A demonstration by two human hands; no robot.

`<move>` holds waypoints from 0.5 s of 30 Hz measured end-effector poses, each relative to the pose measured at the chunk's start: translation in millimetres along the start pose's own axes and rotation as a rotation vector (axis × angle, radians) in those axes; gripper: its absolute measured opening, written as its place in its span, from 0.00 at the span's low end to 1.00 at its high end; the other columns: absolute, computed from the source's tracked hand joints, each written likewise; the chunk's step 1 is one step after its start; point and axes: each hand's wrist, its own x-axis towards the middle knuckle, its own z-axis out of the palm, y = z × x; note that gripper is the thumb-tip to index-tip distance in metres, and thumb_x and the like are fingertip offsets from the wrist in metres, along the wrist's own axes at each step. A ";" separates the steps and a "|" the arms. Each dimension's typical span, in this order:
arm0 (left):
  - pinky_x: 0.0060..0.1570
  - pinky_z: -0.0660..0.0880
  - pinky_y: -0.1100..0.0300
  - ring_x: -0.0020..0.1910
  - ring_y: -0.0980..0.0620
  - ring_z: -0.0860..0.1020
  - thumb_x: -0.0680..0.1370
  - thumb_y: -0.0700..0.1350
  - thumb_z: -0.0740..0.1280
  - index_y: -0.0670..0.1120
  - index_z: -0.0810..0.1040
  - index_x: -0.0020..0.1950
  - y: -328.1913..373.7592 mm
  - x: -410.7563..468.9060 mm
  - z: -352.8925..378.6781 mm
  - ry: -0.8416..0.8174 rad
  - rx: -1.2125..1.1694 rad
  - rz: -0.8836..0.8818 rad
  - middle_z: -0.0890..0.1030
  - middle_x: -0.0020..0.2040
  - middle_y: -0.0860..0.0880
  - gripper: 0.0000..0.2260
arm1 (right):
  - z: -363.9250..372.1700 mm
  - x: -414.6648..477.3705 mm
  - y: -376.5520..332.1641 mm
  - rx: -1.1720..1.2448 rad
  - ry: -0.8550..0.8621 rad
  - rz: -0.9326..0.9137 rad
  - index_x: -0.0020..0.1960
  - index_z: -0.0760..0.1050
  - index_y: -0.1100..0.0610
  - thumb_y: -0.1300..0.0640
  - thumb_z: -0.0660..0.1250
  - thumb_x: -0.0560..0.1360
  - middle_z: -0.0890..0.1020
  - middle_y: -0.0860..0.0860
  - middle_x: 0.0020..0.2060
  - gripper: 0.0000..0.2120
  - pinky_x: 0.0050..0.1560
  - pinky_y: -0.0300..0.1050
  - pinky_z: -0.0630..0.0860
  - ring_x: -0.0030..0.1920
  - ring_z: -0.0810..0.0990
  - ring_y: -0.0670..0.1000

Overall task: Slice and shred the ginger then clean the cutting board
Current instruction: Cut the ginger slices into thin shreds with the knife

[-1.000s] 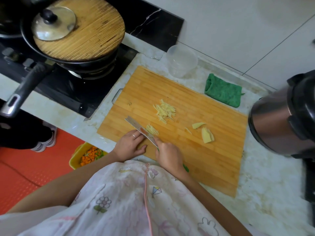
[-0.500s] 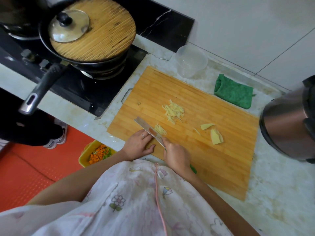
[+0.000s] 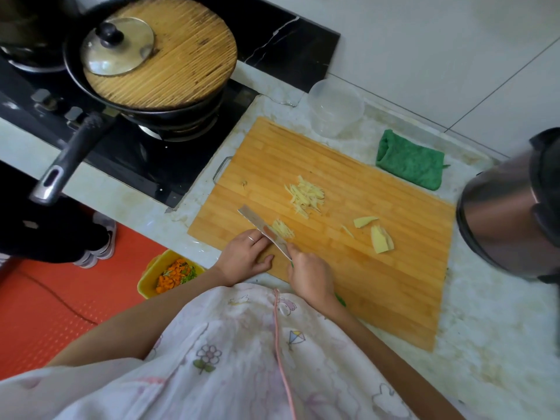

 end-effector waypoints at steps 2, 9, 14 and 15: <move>0.46 0.73 0.57 0.47 0.46 0.75 0.73 0.48 0.64 0.43 0.72 0.60 0.1 0.1 0.0 -0.002 0.005 0.005 0.80 0.51 0.42 0.17 | 1.3 2.1 0.5 0.001 0.009 -0.010 0.72 0.64 0.51 0.59 0.57 0.79 0.83 0.55 0.45 0.22 0.32 0.45 0.67 0.45 0.82 0.57; 0.51 0.74 0.57 0.49 0.46 0.78 0.77 0.51 0.62 0.44 0.73 0.60 0.6 -0.2 -2.1 -0.016 -0.012 0.009 0.79 0.53 0.44 0.15 | -11.9 10.7 14.0 0.077 0.018 -0.001 0.67 0.72 0.49 0.59 0.60 0.77 0.83 0.57 0.43 0.19 0.34 0.46 0.69 0.44 0.81 0.59; 0.50 0.76 0.55 0.51 0.46 0.78 0.76 0.50 0.63 0.43 0.75 0.60 0.1 -0.7 -4.3 -0.050 -0.001 0.013 0.79 0.54 0.44 0.16 | -32.1 36.8 47.1 0.143 0.031 0.051 0.65 0.75 0.52 0.62 0.61 0.75 0.82 0.57 0.38 0.20 0.28 0.43 0.67 0.35 0.78 0.57; 0.50 0.76 0.55 0.51 0.46 0.78 0.76 0.50 0.63 0.43 0.75 0.60 -0.2 -0.2 -4.9 -0.058 -0.004 0.010 0.79 0.54 0.44 0.16 | -36.8 42.8 54.1 0.158 0.025 0.051 0.64 0.76 0.51 0.62 0.61 0.74 0.82 0.58 0.37 0.20 0.29 0.43 0.66 0.37 0.79 0.58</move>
